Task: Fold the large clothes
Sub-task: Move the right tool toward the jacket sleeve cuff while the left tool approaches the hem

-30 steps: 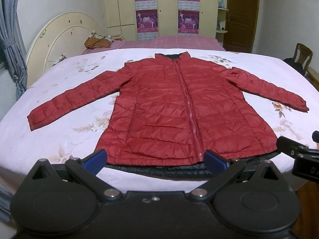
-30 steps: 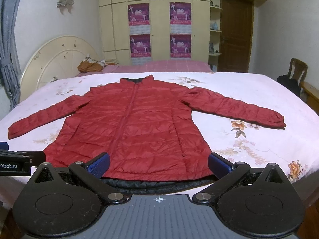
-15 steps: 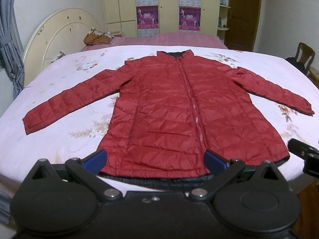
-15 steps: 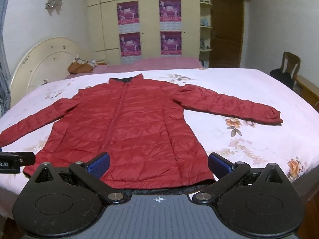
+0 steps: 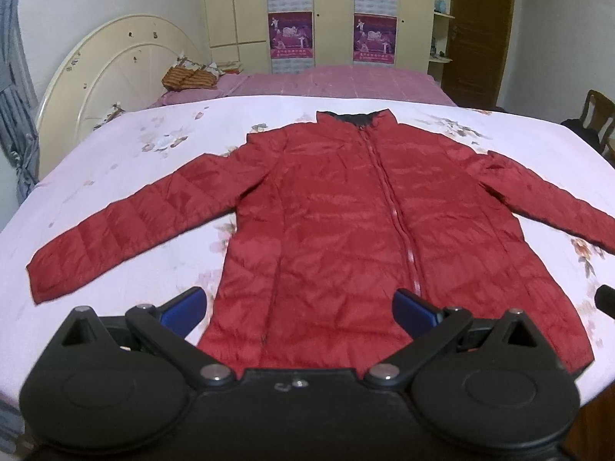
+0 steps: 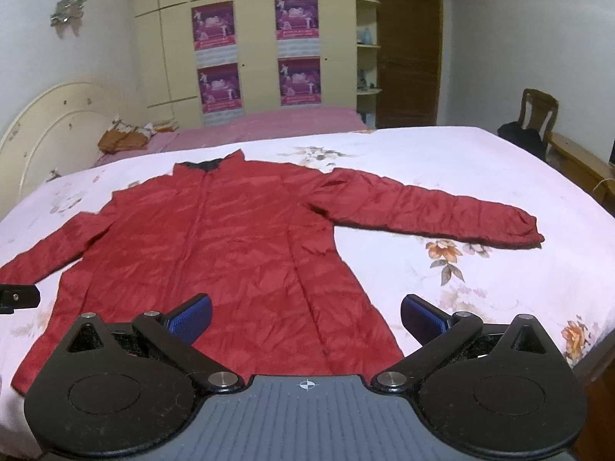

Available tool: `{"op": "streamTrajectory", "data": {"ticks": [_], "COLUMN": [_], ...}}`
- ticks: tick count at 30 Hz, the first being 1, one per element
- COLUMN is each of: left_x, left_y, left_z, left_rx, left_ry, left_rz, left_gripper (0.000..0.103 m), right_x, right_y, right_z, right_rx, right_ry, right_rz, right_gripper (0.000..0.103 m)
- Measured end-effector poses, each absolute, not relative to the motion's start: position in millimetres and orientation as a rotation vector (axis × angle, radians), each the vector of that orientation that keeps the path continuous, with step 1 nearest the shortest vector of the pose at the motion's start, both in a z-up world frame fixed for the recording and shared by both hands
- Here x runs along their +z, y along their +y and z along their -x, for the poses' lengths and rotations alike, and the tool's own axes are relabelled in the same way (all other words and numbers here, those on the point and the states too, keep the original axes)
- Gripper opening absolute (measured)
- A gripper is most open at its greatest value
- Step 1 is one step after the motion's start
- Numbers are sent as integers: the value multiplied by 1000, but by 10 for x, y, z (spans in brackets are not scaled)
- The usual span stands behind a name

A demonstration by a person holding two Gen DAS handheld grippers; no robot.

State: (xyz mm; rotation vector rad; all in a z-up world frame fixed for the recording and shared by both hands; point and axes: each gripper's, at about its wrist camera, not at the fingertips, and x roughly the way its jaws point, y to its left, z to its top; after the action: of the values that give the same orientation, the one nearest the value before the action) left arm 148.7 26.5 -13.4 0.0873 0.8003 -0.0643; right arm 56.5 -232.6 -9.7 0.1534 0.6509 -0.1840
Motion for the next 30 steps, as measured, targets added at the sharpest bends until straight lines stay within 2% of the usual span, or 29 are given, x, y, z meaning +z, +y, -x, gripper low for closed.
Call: {"op": "streamTrajectory", "data": {"ticks": [18,30], "left_x": [-351,-429], "left_y": [430,-3], "left_z": [-2586,-2929], "left_rx": [-111,-78], "left_ry": [834,830], "left_rz": [-79,-80], "left_gripper": [102,102], "right_x": [-99,-217], "right_y": [-2315,-2944], "right_z": [-1462,-1889], "right_rx": [-334,-349], "right_ry": [651,644], "right_rz": [-149,-180], "right_gripper": [103,103]}}
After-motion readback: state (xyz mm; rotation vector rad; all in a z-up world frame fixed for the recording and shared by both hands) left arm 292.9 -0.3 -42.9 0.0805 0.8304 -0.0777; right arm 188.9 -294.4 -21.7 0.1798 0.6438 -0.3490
